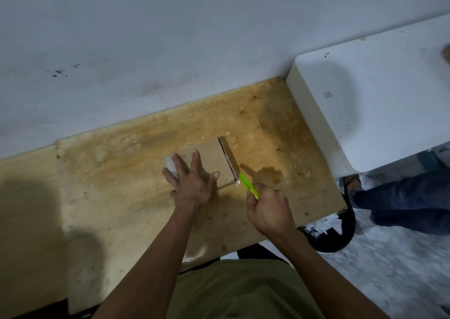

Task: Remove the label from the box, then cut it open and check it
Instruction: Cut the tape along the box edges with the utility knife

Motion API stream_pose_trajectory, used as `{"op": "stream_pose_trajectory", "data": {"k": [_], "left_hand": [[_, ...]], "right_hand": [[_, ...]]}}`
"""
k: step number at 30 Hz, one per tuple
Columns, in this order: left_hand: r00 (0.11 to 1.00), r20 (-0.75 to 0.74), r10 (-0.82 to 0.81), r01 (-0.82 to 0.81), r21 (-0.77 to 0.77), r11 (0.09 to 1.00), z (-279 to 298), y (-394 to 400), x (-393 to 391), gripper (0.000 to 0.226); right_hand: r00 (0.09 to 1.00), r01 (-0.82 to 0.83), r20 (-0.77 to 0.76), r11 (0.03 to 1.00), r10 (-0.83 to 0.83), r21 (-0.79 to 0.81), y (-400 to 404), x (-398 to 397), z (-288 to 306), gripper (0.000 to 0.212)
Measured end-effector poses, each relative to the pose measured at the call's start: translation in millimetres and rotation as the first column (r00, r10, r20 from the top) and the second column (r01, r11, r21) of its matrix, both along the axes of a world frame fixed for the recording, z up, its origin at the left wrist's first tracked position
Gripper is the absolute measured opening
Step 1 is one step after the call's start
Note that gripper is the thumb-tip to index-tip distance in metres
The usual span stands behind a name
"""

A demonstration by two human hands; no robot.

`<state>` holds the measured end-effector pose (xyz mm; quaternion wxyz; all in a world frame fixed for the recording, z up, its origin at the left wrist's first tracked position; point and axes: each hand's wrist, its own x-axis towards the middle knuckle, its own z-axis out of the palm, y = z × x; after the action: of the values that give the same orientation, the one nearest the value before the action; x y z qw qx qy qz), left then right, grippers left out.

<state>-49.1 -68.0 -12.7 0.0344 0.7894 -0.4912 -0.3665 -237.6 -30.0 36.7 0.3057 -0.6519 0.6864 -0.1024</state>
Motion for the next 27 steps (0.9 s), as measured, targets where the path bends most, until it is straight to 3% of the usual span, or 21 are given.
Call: {"op": "stream_pose_trajectory", "data": {"k": [8,19,27], "left_hand": [[1.000,0.007,0.007,-0.007,0.011,1.000,2.4,-1.0,-0.9,0.086],[1.000,0.005,0.001,-0.001,0.010,1.000,3.6,-1.0,-1.1,0.086],[1.000,0.011,0.004,-0.004,0.022,1.000,3.9,-1.6,-1.8,0.086]], "right_hand": [[0.998,0.061,0.031,0.996,-0.063,0.061,-27.1,23.7,-5.2,0.028],[0.997,0.071,0.035,0.997,-0.070,-0.023,-29.2,14.2,-5.6,0.027],[0.998,0.065,0.020,0.998,-0.065,0.013,-42.3,27.3,-9.0,0.028]]}}
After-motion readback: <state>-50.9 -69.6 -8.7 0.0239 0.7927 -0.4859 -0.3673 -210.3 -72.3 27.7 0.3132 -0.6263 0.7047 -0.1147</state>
